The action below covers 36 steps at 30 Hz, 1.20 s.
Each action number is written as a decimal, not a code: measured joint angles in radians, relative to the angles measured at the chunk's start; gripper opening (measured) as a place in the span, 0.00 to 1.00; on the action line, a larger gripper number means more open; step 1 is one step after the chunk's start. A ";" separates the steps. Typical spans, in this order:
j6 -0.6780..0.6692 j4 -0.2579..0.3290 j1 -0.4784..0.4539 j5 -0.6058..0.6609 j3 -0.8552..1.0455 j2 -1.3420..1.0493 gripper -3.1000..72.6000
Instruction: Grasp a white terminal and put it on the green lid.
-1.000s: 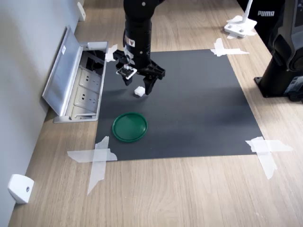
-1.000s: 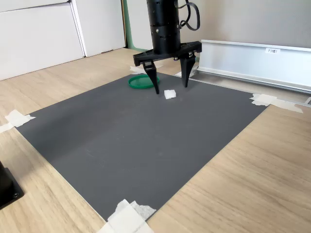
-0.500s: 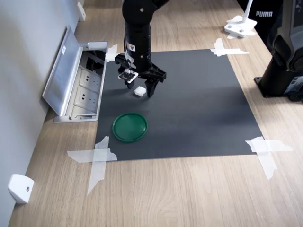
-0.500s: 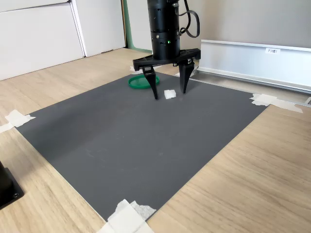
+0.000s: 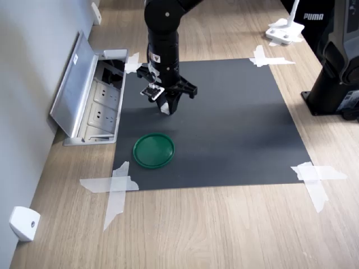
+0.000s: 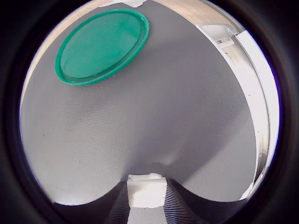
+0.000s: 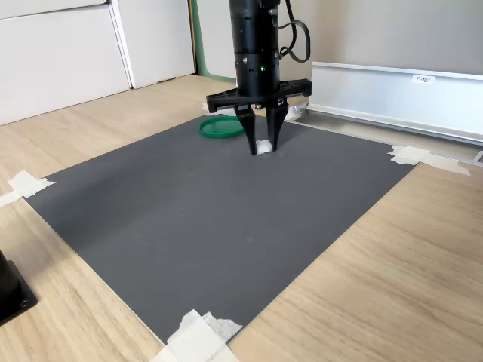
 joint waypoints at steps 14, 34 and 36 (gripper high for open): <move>0.135 0.016 0.201 0.216 -0.245 -0.069 0.40; 0.306 -0.058 0.301 0.123 -0.256 0.097 0.40; 0.306 -0.060 0.301 0.118 -0.256 0.106 0.40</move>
